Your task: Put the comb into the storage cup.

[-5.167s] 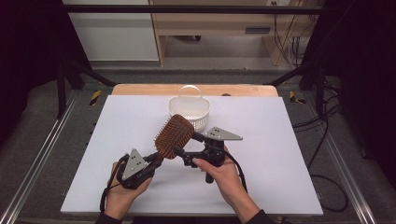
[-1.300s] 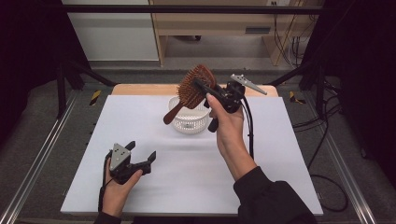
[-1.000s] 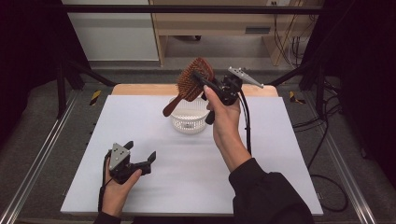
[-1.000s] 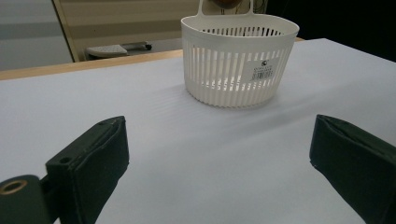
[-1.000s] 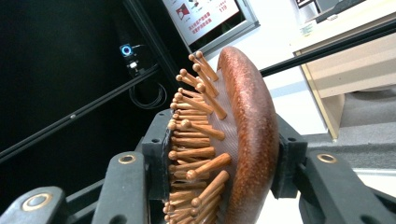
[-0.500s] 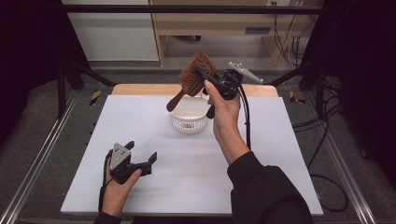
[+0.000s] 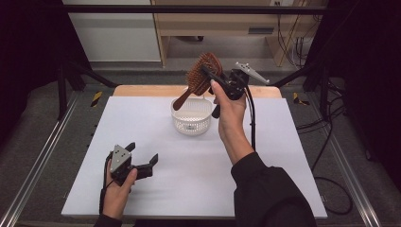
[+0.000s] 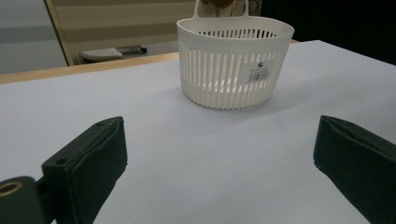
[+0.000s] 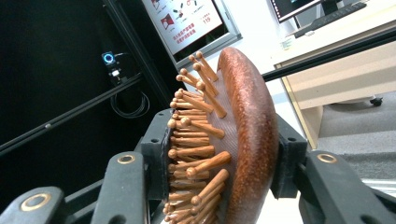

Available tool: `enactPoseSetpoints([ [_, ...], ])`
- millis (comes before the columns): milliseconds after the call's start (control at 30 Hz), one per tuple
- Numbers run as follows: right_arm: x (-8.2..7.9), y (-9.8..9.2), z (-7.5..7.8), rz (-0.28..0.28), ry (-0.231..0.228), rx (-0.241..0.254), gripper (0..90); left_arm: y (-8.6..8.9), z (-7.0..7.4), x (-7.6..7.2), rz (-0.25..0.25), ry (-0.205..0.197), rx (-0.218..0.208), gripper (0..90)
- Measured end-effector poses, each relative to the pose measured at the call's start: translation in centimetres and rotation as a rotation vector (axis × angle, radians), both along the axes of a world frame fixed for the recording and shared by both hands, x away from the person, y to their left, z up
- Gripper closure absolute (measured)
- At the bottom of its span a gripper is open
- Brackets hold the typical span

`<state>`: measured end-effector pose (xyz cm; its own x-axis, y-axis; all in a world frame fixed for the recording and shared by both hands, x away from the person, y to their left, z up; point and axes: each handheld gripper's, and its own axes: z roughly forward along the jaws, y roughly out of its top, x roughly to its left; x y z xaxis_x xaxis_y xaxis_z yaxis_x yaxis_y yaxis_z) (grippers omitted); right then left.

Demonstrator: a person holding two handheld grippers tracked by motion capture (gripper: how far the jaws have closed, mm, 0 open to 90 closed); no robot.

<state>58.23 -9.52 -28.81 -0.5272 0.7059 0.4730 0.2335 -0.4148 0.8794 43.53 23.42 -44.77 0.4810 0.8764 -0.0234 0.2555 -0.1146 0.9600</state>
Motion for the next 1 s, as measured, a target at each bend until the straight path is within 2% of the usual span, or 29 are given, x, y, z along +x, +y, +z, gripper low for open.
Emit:
enactPoseSetpoints([
  [133,0.1,-0.2,0.0,-0.004,-0.011,-0.011,51.5,0.4,0.2,-0.1,0.009,-0.02,-0.001,2.8],
  [233,0.3,-0.4,-0.2,-0.01,-0.015,-0.029,51.5,0.7,0.2,-0.2,0.021,-0.025,-0.016,2.6],
  [400,0.3,-0.7,-0.3,-0.01,-0.015,-0.029,51.5,1.4,0.4,-0.3,0.051,-0.042,-0.036,2.7],
  [500,0.2,-0.7,-0.3,-0.005,-0.015,-0.03,51.4,1.6,0.3,-0.2,0.061,-0.038,-0.049,2.8],
  [1000,0.7,-0.7,-1.0,-0.01,0.006,-0.05,51.3,2.0,0.2,-0.1,0.066,-0.04,-0.049,2.9],
])
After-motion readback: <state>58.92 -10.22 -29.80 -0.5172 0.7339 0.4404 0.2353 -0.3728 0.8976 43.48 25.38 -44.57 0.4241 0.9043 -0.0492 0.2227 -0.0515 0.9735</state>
